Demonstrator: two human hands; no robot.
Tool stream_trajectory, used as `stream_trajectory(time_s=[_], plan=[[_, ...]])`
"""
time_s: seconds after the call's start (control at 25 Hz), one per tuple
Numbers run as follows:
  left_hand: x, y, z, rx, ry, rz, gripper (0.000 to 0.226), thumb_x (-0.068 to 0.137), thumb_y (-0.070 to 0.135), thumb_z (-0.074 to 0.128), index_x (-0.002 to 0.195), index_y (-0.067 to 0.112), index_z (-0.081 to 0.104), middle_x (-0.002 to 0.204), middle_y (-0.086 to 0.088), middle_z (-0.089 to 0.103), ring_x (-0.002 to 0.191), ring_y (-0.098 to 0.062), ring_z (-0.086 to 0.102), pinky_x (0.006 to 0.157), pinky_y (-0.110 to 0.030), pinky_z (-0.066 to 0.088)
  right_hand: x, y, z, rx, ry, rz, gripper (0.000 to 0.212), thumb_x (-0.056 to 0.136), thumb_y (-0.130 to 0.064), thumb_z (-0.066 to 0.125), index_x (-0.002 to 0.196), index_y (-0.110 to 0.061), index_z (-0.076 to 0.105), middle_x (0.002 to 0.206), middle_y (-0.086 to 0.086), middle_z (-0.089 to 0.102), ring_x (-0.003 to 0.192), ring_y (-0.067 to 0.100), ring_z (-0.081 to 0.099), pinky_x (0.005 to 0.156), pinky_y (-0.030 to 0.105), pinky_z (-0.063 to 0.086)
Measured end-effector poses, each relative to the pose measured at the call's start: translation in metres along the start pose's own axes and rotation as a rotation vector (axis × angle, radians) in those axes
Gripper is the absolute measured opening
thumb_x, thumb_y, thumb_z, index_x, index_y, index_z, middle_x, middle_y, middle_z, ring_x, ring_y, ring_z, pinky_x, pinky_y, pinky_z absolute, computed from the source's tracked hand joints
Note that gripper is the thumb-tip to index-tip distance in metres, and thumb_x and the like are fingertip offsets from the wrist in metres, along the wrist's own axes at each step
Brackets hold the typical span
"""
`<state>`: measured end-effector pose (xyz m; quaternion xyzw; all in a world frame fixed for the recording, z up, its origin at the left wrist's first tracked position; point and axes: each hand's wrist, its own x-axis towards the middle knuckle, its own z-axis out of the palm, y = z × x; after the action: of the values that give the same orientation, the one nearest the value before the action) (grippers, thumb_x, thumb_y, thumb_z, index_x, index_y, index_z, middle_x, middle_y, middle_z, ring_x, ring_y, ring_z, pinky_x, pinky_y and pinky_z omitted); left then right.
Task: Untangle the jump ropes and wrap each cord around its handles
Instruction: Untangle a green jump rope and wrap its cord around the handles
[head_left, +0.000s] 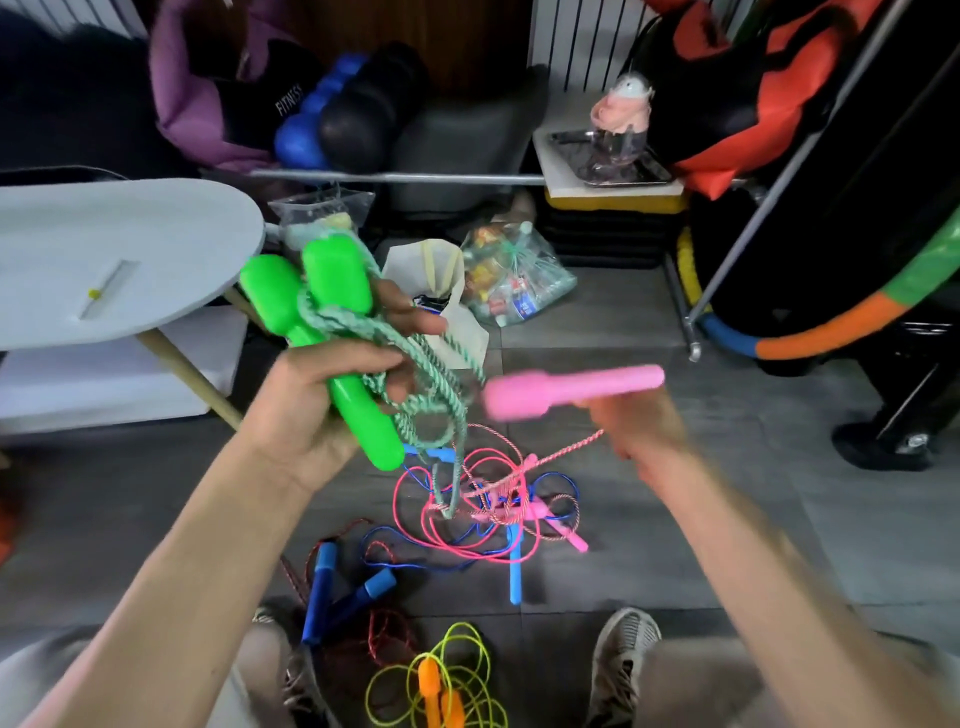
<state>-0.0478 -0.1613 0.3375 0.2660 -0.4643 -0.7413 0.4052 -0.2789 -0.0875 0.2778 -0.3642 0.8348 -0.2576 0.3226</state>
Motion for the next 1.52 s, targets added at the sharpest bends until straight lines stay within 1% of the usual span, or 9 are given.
stream_trajectory(time_s=[0.16,0.36,0.52,0.64,0.84,1.0,1.2,1.4,1.52], plan=[[0.002,0.004,-0.007,-0.17,-0.012,0.046,0.03,0.062,0.0,0.057,0.083,0.02,0.063,0.08,-0.001,0.067,0.05,-0.012,0.05,0.046,-0.017,0.037,0.011,0.011,-0.005,0.432,0.162,0.067,0.009,0.083,-0.021,0.073,0.082,-0.014,0.078,0.035,-0.012,0.04,0.033,0.009,0.027,0.038,0.019,0.018],[0.015,-0.001,-0.013,0.287,0.154,-0.12,0.024,0.081,-0.002,0.053,0.089,0.018,0.062,0.098,-0.005,0.074,0.055,-0.018,0.06,0.056,-0.025,0.044,0.003,0.008,-0.008,0.967,-0.136,-0.127,0.033,0.08,-0.033,0.068,0.098,-0.007,0.073,0.042,-0.007,0.017,0.032,0.007,0.013,0.041,0.015,0.014],[0.006,-0.002,-0.006,0.194,0.073,-0.117,0.018,0.075,0.003,0.057,0.085,0.016,0.063,0.104,-0.008,0.074,0.049,-0.016,0.055,0.046,-0.018,0.044,0.001,0.005,-0.011,0.821,0.063,0.013,0.013,0.087,-0.016,0.068,0.09,-0.004,0.072,0.034,-0.013,0.031,0.029,0.006,0.016,0.038,0.013,0.016],[0.005,0.003,-0.011,0.048,-0.073,-0.078,0.021,0.062,0.015,0.065,0.083,0.017,0.066,0.102,-0.014,0.072,0.046,-0.017,0.051,0.045,-0.017,0.04,0.008,0.013,-0.012,0.986,0.2,0.165,0.012,0.088,-0.018,0.068,0.085,-0.007,0.071,0.039,-0.009,0.026,0.029,0.007,0.017,0.036,0.014,0.019],[0.009,-0.01,-0.01,0.12,-0.18,-0.13,0.023,0.065,0.003,0.061,0.083,0.017,0.067,0.09,-0.015,0.07,0.044,-0.017,0.051,0.046,-0.018,0.042,0.002,0.01,-0.011,0.939,-0.036,-0.039,0.015,0.089,-0.024,0.066,0.082,-0.012,0.072,0.042,-0.007,0.02,0.034,0.009,0.016,0.041,0.017,0.02],[0.004,-0.026,0.001,0.033,-0.459,-0.18,0.024,0.067,0.005,0.068,0.087,0.016,0.064,0.08,-0.012,0.063,0.041,-0.016,0.051,0.05,-0.029,0.029,-0.006,0.005,0.008,0.746,-0.123,-0.025,0.016,0.088,-0.024,0.069,0.086,-0.009,0.073,0.041,-0.008,0.024,0.035,0.01,0.018,0.044,0.021,0.019],[-0.004,-0.027,0.009,-0.44,-0.772,-0.303,0.022,0.078,-0.013,0.052,0.098,-0.004,0.051,0.086,-0.023,0.058,0.044,-0.024,0.049,0.046,-0.025,0.043,0.012,0.02,0.011,0.902,0.096,0.236,0.014,0.09,-0.022,0.067,0.088,-0.009,0.071,0.042,-0.009,0.031,0.031,0.007,0.02,0.036,0.016,0.021],[0.0,-0.03,0.003,-0.371,-0.807,-0.343,0.022,0.077,-0.012,0.053,0.097,-0.003,0.051,0.084,-0.022,0.059,0.042,-0.027,0.042,0.042,-0.026,0.04,0.017,0.026,0.01,0.967,0.273,0.341,0.009,0.091,-0.013,0.066,0.097,-0.007,0.069,0.043,-0.007,0.039,0.026,0.005,0.027,0.031,0.017,0.024],[-0.001,-0.033,-0.001,-0.311,-0.816,-0.372,0.021,0.075,-0.009,0.056,0.095,-0.002,0.054,0.081,-0.02,0.06,0.043,-0.02,0.055,0.043,-0.022,0.043,0.019,0.03,0.009,1.063,0.33,0.376,0.008,0.092,-0.014,0.064,0.088,-0.008,0.066,0.048,-0.003,0.036,0.028,0.005,0.024,0.034,0.015,0.021]])
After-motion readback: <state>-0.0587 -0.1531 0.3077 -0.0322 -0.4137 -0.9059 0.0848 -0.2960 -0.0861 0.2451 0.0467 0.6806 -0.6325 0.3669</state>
